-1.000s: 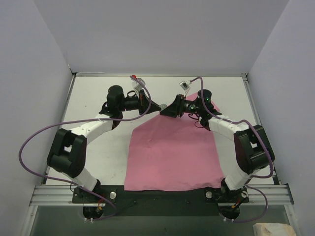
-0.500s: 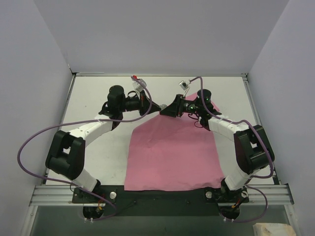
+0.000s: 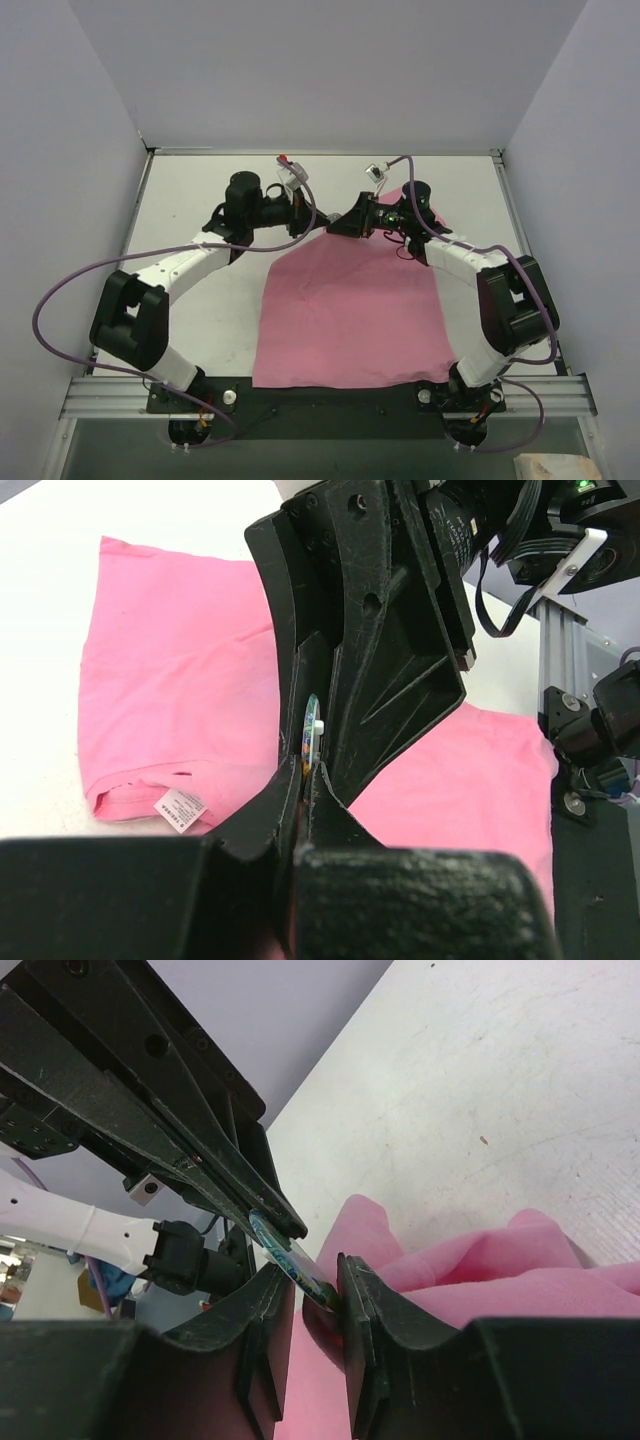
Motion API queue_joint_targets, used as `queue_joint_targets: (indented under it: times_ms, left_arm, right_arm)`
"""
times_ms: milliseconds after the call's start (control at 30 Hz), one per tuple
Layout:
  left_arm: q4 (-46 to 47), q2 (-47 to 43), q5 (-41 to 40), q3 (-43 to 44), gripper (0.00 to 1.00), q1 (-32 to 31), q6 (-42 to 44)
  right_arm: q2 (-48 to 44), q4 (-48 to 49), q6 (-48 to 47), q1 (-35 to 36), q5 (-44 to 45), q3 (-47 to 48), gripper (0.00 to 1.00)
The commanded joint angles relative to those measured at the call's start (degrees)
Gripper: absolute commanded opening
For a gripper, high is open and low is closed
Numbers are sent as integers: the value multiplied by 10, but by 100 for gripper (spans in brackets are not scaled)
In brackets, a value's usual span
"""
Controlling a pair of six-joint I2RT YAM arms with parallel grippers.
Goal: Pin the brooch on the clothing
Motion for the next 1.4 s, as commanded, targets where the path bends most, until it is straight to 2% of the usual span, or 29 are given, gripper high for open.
queue_joint_targets:
  times_ms: [0, 600, 900, 1367]
  left_arm:
    - [-49, -26, 9, 26, 0, -23, 34]
    - [-78, -71, 58, -14, 0, -29, 118]
    - [-72, -86, 42, -35, 0, -29, 120]
    - [-5, -106, 33, -83, 0, -7, 77]
  right_arm:
    - [-33, 52, -8, 3, 5, 23, 23]
    - [-55, 61, 0, -2, -13, 17, 4]
    - [-55, 123, 41, -10, -23, 3, 2]
    - [-61, 141, 50, -12, -26, -2, 1]
